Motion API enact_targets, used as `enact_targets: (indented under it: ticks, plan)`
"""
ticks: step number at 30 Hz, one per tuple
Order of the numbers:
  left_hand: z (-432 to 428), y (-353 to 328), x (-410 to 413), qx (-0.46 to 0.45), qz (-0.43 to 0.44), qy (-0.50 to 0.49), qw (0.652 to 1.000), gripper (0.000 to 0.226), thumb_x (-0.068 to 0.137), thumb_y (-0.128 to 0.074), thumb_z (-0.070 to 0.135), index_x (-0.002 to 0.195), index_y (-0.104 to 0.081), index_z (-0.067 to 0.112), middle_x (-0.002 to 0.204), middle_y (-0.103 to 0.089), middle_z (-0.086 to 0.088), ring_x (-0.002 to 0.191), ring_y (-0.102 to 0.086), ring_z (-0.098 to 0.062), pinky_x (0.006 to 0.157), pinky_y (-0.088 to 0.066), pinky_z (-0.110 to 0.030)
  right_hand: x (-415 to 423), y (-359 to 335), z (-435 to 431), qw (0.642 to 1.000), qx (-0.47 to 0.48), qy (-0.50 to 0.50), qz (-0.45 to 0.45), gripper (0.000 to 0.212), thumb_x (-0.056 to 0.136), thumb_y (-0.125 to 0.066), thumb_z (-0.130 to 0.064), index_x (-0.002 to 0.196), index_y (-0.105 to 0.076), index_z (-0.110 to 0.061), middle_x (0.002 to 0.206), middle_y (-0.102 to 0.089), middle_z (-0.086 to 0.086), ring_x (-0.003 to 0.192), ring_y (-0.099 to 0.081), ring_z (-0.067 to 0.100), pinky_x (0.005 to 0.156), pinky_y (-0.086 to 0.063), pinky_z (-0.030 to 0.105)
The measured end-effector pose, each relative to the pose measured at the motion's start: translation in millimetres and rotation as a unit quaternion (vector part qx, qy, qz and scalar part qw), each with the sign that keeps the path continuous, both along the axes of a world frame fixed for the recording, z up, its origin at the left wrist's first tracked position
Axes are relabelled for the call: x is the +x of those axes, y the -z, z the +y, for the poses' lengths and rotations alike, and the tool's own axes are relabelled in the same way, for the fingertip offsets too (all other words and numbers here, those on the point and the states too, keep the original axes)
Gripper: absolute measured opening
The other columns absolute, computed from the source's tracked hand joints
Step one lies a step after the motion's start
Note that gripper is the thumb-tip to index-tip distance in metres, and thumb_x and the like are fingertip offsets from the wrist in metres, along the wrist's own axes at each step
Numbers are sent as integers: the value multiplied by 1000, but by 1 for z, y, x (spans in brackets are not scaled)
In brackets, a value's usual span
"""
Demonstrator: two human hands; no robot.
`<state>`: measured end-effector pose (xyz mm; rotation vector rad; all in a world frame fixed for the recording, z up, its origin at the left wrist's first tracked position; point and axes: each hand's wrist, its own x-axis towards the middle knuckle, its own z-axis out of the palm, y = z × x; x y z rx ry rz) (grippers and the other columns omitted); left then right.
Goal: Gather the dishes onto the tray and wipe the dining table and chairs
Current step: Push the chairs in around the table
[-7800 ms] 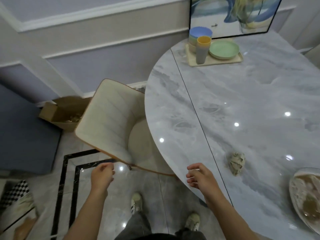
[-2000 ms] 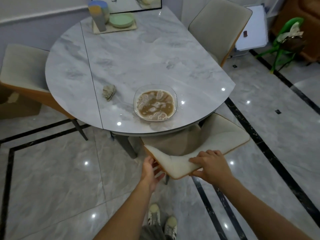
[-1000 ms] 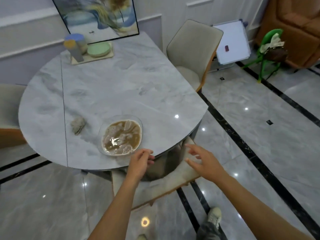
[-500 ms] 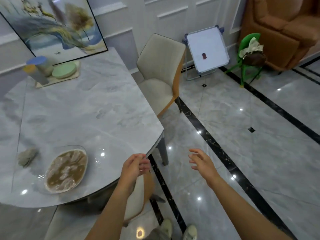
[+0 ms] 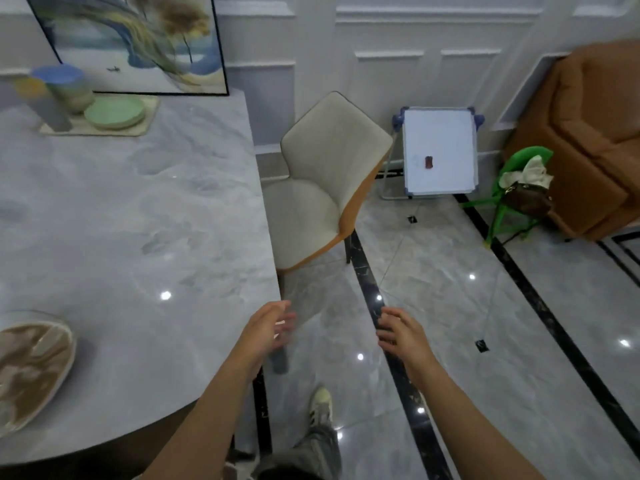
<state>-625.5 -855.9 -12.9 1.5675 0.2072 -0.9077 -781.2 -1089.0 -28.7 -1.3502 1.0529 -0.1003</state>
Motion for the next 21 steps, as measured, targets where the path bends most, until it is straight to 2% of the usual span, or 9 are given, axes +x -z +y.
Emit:
enact_targets:
  ticks: [2, 6, 9, 12, 16, 19, 21]
  plan:
    - [-31, -3, 19, -13, 2, -3, 1000, 27, 109, -51, 33, 124, -67, 18, 122, -72, -6, 109, -69, -23, 89, -56, -39, 25, -11, -37, 1000, -10, -8, 8, 18, 101, -62, -20, 117, -69, -18, 113, -71, 15, 100, -72, 28, 88, -61, 41]
    - [-80, -21, 62, -13, 5, -18, 1000, 22, 110, -49, 31, 119, -66, 20, 118, -72, -6, 108, -69, -25, 92, -56, -43, 76, -36, -97, 1000, -12, -14, 9, 14, 104, -57, -18, 114, -67, -16, 110, -70, 12, 99, -71, 29, 84, -60, 38]
    - [-108, -26, 87, -16, 13, -13, 1000, 21, 111, -47, 29, 116, -66, 20, 118, -71, -7, 112, -68, -28, 99, -55, -48, 106, -48, -130, 999, -12, -30, 12, 14, 103, -59, -22, 113, -69, -17, 112, -69, 13, 103, -70, 32, 90, -60, 41]
    - [-140, -20, 108, -5, 24, -7, 1000, 22, 112, -44, 28, 121, -62, 18, 120, -68, -8, 106, -66, -25, 107, -49, -51, 138, -55, -169, 999, -15, -39, 9, 16, 103, -58, -22, 115, -68, -16, 114, -68, 13, 103, -70, 30, 82, -60, 37]
    - [-186, -3, 132, -17, 54, -33, 998, 22, 110, -46, 30, 116, -63, 17, 125, -68, -12, 103, -65, -25, 99, -51, -46, 191, -52, -232, 998, -17, -63, 15, 19, 104, -58, -25, 118, -68, -17, 118, -68, 13, 106, -69, 30, 89, -59, 41]
    - [-220, 14, 152, -40, 88, -70, 993, 33, 110, -47, 32, 129, -61, 9, 127, -67, -16, 109, -66, -29, 87, -55, -43, 234, -51, -277, 997, -14, -81, 6, 18, 104, -58, -25, 117, -67, -15, 118, -67, 13, 106, -69, 31, 92, -59, 43]
    - [-246, 25, 167, -70, 122, -107, 984, 39, 110, -46, 35, 133, -59, 7, 127, -67, -18, 110, -66, -31, 86, -55, -42, 267, -48, -313, 995, -18, -97, -3, 17, 105, -57, -25, 116, -67, -17, 119, -66, 13, 107, -68, 30, 94, -58, 44]
